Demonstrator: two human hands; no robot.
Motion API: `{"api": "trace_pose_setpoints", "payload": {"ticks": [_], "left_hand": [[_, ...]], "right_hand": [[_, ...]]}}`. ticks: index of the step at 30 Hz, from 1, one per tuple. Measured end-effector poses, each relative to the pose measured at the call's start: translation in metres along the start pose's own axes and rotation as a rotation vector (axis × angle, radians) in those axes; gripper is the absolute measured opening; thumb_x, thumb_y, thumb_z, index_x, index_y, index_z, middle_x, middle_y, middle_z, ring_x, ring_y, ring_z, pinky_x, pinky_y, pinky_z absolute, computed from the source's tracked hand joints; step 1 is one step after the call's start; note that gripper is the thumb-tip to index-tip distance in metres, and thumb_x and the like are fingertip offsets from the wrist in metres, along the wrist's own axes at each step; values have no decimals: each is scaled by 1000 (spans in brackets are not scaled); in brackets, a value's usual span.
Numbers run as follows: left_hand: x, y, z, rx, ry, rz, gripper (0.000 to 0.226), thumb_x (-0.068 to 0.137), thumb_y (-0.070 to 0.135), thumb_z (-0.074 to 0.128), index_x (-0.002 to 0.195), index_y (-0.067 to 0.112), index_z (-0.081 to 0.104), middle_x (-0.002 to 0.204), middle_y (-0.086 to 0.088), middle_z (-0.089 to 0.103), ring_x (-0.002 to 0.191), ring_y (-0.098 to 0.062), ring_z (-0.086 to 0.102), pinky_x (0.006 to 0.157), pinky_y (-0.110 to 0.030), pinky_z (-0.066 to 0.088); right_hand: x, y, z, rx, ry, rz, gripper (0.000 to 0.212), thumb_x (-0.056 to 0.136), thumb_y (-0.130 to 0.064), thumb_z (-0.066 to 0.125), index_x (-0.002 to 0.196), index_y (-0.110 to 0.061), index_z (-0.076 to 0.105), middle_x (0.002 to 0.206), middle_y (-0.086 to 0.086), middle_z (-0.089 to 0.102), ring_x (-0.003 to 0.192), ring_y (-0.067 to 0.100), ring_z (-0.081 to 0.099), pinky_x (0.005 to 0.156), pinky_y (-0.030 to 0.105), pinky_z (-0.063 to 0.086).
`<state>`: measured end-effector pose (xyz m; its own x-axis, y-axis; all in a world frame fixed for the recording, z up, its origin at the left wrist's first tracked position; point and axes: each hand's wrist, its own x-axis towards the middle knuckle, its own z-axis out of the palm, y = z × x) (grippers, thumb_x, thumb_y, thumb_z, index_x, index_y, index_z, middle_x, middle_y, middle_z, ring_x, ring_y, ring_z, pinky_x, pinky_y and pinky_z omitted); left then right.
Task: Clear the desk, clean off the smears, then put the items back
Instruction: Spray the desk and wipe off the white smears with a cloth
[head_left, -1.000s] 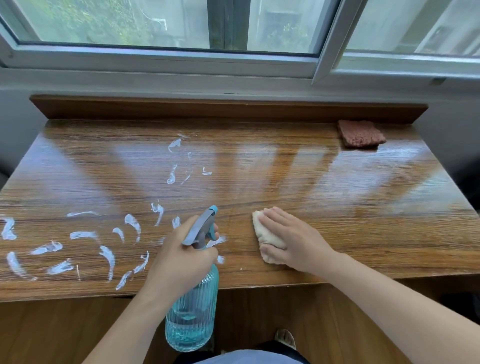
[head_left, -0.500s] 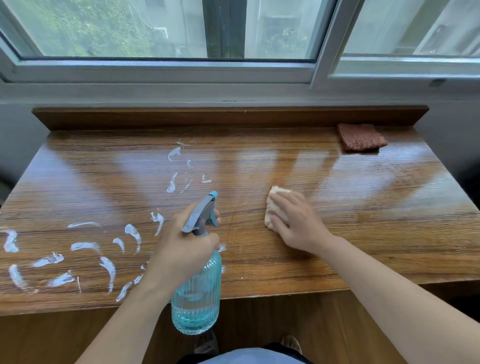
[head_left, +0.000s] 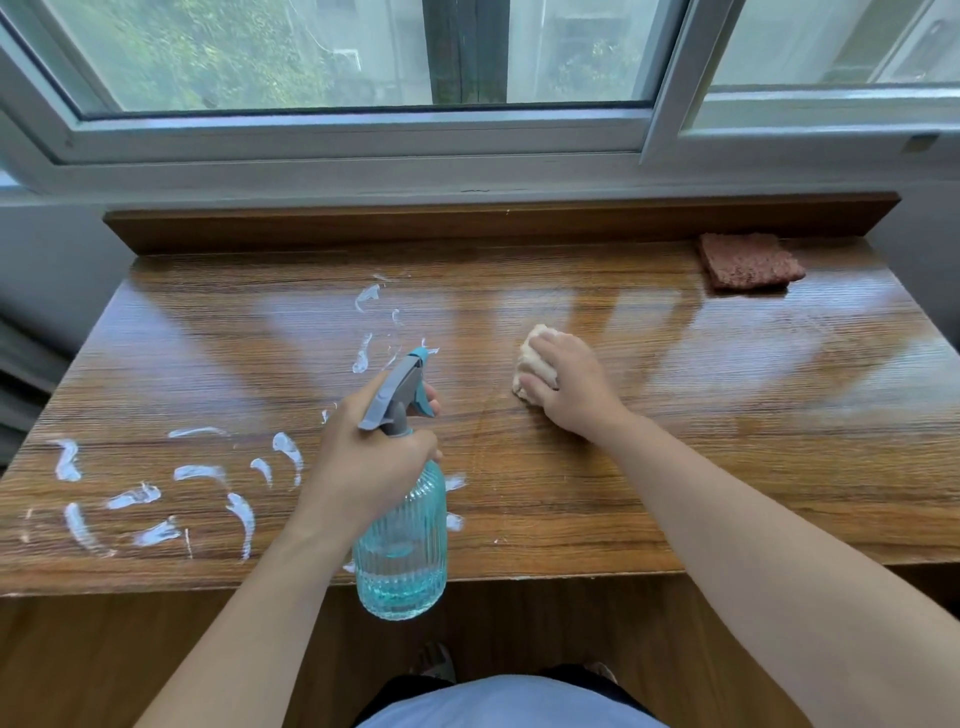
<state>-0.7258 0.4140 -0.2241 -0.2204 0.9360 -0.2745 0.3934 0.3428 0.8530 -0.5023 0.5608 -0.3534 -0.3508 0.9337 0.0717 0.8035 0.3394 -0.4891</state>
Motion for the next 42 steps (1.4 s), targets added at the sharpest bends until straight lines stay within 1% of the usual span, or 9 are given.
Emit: {"api": "trace_pose_setpoints", "payload": {"ticks": [4, 9, 16, 22, 27, 33, 37, 40, 42], "left_hand": [[-3, -3, 0, -18, 12, 14, 31, 78, 10, 64, 95, 36, 65, 107, -21, 70, 87, -39, 74, 71, -48, 57], [-4, -12, -2, -26, 17, 2, 40, 85, 0, 63, 94, 39, 65, 109, -18, 72, 89, -36, 75, 80, -58, 60], [-6, -17, -2, -44, 31, 23, 35, 84, -1, 62, 96, 32, 67, 108, -22, 69, 89, -39, 74, 75, -46, 56], [-3, -16, -4, -82, 72, 73, 32, 77, 8, 66, 94, 35, 69, 96, -18, 68, 92, -41, 73, 79, -55, 59], [11, -15, -14, -78, 126, 142, 34, 85, -2, 68, 96, 31, 70, 68, 4, 51, 82, -35, 69, 71, -42, 54], [48, -2, -3, -40, 232, 347, 36, 82, -8, 72, 86, 27, 62, 72, 1, 59, 70, -17, 57, 65, -32, 54], [77, -1, 10, 5, 306, 442, 42, 82, -7, 70, 91, 33, 58, 71, 1, 52, 73, -26, 53, 69, -40, 54], [95, -5, 18, 40, 338, 518, 40, 83, -8, 68, 108, 23, 62, 72, -2, 46, 63, -17, 47, 59, -24, 48], [103, -8, 22, 52, 357, 555, 42, 83, -9, 66, 114, 18, 63, 70, 4, 41, 60, -10, 44, 55, -14, 41]], "right_hand": [[-60, -31, -5, 96, -108, -238, 48, 93, -25, 72, 137, -9, 63, 143, 5, 59, 139, 16, 39, 114, 6, 2], [-119, -16, -24, 73, -293, -326, 49, 93, -28, 69, 141, -22, 59, 145, -12, 53, 138, -11, 27, 118, 10, 10], [-63, -27, -8, 31, 22, 57, 36, 98, -16, 62, 133, -12, 56, 139, 2, 53, 134, 23, 42, 108, 29, 32], [-119, -67, 6, 84, -291, -338, 54, 99, -29, 63, 150, -17, 48, 159, -4, 42, 151, 11, 26, 121, 17, 4], [-123, -23, -17, 20, -283, -234, 57, 99, -33, 64, 152, -26, 47, 159, -15, 38, 150, 1, 20, 116, 9, 2], [-51, -14, -6, 1, -52, 104, 46, 99, -29, 61, 142, -16, 50, 150, 0, 47, 144, 24, 36, 117, 36, 31], [-54, -59, 7, 79, -56, -15, 44, 101, -23, 60, 141, -11, 49, 151, 2, 44, 143, 21, 32, 123, 29, 20], [-79, -60, 4, 84, -199, -190, 56, 102, -26, 61, 153, -15, 41, 159, -10, 34, 150, 3, 16, 114, 4, -3], [-88, -48, -2, 71, -258, -196, 61, 102, -31, 61, 157, -20, 37, 163, -14, 28, 150, -5, 9, 119, 10, -1]]}}
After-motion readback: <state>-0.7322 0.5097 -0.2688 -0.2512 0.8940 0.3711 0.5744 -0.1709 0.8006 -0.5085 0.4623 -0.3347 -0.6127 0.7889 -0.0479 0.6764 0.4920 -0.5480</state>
